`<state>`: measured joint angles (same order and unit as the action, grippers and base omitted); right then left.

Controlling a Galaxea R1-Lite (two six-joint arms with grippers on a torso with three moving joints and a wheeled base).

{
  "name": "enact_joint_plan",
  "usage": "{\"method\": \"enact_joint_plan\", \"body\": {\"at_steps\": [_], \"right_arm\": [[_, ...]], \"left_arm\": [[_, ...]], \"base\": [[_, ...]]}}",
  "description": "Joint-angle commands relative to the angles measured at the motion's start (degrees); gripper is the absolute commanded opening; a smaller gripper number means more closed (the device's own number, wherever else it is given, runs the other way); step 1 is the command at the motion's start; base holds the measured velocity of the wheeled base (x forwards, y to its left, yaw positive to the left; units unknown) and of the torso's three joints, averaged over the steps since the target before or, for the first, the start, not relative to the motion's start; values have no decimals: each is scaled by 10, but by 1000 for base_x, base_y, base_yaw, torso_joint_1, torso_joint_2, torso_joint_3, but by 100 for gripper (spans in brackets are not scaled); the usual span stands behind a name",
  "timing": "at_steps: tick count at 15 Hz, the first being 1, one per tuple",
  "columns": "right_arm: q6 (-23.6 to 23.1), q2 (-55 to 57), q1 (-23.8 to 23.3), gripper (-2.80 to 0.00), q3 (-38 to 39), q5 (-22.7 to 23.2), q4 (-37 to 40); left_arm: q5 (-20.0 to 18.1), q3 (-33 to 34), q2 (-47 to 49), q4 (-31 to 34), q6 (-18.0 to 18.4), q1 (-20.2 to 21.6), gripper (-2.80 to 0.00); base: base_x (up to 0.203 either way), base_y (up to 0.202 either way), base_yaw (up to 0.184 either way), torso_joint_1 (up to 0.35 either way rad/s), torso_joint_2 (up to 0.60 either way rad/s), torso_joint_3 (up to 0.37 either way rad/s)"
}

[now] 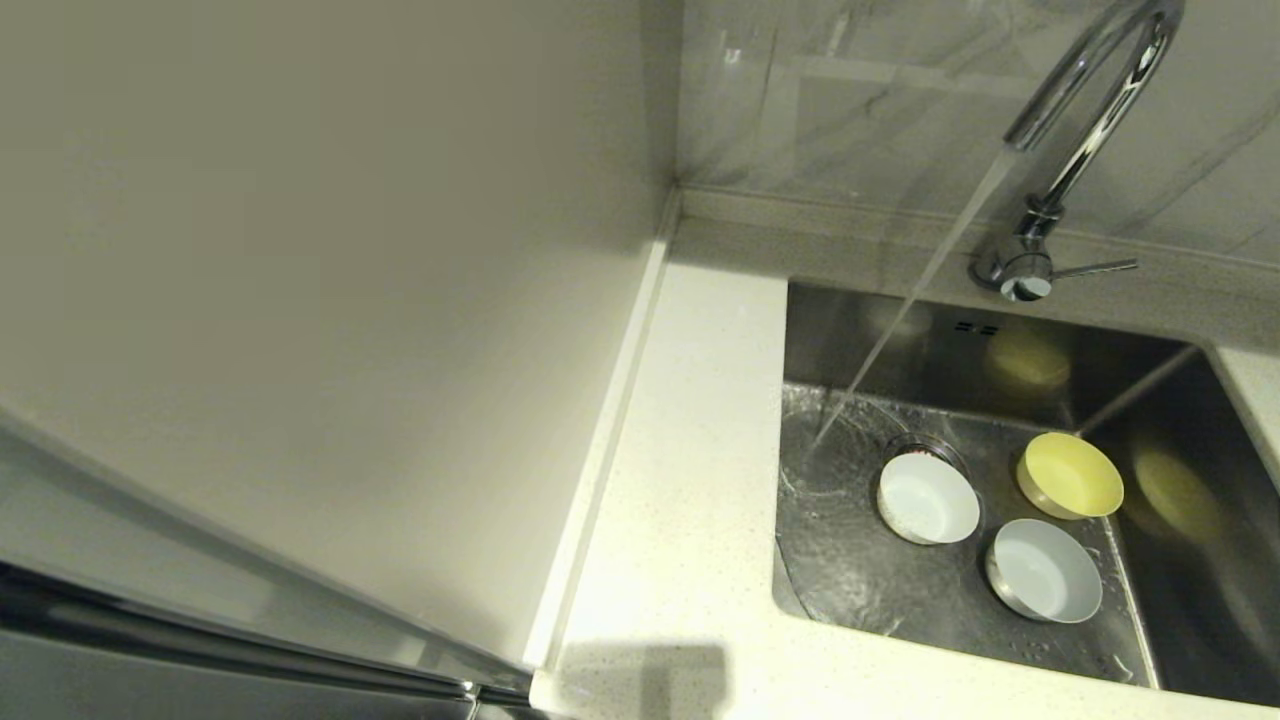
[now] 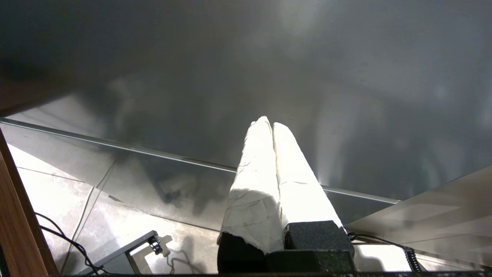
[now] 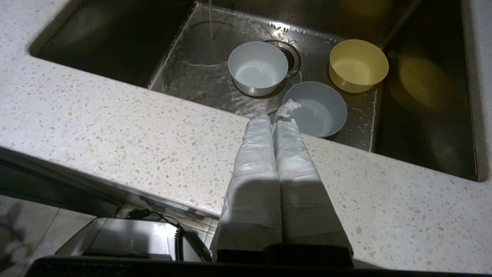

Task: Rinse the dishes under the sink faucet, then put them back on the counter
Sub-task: Wait for the water to rinse the bowl

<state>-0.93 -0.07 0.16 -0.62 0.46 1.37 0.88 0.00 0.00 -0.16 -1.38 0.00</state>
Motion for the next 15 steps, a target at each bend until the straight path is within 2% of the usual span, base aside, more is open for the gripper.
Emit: {"method": "enact_joint_plan", "body": {"at_steps": [1, 15], "right_arm": [[0, 1, 0, -280, 0, 1, 0], [0, 1, 0, -280, 0, 1, 0]], "left_arm": [[0, 0, -2, 0, 0, 0, -280], [0, 0, -2, 0, 0, 0, -280]], "base": [[0, 0, 0, 0, 0, 0], [0, 0, 0, 0, 0, 0]]}}
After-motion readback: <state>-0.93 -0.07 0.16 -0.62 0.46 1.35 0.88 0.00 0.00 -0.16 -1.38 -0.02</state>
